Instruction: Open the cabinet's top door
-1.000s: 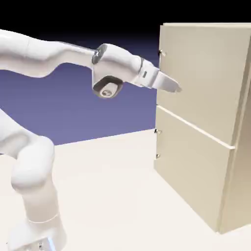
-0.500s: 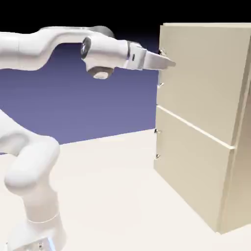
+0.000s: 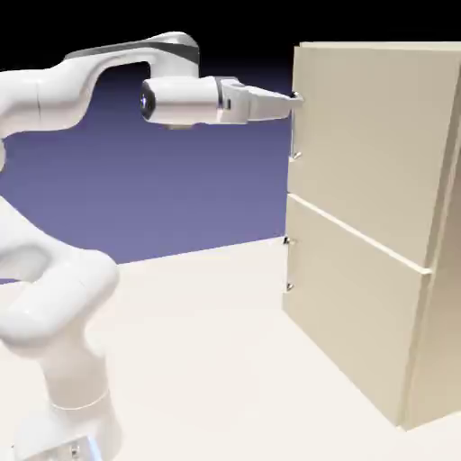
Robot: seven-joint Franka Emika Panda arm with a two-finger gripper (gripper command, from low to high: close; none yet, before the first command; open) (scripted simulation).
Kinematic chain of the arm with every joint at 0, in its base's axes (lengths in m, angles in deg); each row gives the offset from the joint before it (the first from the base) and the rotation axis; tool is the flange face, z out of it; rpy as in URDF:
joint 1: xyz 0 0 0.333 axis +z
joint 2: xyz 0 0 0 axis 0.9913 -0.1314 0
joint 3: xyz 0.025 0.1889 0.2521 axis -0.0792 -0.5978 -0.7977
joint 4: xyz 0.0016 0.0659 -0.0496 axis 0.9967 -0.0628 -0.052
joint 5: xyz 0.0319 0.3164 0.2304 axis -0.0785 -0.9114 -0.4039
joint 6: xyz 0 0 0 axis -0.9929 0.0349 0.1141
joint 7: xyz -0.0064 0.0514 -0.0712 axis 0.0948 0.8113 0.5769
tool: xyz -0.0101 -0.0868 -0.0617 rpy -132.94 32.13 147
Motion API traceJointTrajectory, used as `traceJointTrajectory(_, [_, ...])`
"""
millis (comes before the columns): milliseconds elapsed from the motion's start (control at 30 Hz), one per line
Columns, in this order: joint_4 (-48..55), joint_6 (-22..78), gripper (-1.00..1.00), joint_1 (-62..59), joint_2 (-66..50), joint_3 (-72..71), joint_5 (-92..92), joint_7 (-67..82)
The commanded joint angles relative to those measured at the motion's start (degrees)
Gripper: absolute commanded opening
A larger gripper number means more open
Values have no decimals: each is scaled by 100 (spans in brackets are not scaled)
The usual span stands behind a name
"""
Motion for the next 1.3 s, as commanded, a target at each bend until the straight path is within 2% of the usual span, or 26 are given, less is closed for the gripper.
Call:
traceJointTrajectory(0, [65, -12, 0, -85, 35, -102, -250, 170])
traceJointTrajectory(500, [1028, -194, 0, -1335, 559, -1616, -3941, 2684])
traceJointTrajectory(700, [1743, -51, 0, -2335, 310, -2170, -3965, 2685])
traceJointTrajectory(733, [1743, -51, -100, -2335, 310, -2170, -3965, 2685])
traceJointTrajectory(1267, [-280, 913, -100, 780, -277, -62, -3858, 4053])
